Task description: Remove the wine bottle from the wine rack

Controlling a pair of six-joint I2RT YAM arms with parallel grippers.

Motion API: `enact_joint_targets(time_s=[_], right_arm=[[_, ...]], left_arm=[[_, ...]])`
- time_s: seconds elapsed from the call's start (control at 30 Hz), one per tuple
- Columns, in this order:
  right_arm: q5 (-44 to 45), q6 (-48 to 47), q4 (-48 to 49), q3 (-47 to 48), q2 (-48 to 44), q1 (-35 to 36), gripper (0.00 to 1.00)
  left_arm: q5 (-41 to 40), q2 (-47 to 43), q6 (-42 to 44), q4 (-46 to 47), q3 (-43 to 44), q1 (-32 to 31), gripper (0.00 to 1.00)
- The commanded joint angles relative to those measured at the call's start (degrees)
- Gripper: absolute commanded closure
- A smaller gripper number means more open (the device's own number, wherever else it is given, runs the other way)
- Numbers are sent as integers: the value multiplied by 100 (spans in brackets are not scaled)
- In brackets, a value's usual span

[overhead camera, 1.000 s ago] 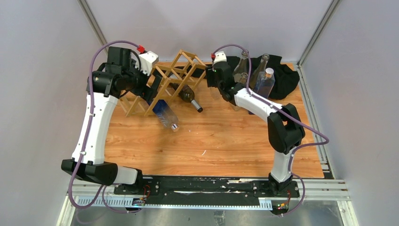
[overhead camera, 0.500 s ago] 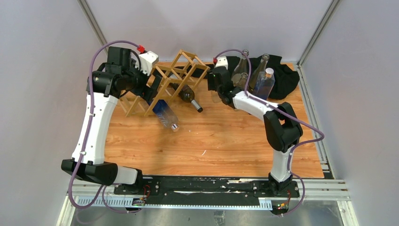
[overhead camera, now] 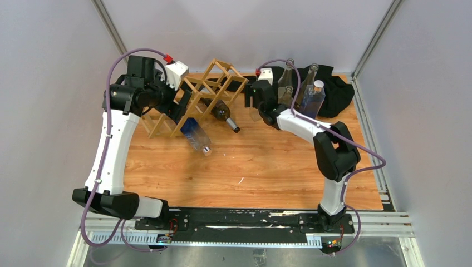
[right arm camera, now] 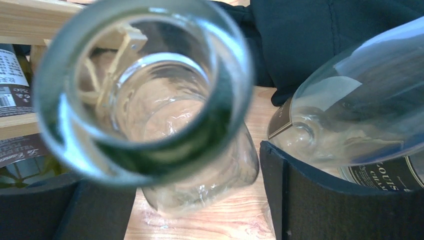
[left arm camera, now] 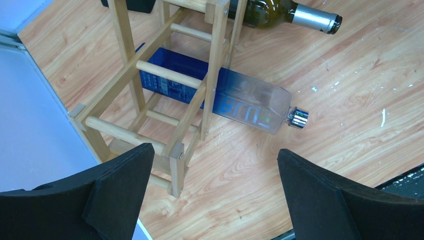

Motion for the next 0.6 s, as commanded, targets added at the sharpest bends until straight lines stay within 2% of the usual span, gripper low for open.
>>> enact_joint_targets(time_s=[0.0,0.23,0.57], right_arm=[[181,100,-173,-154,-464,15,10],[315,468,-777,-296,-980,223,7],[-446,960,-926,-1031,-2019,1107,7]], left_arm=[[29,-129,91,38,-43,42,0],[-162,-138,81,29,-32,42,0],[-5,-242,177,29,-164,42,0]])
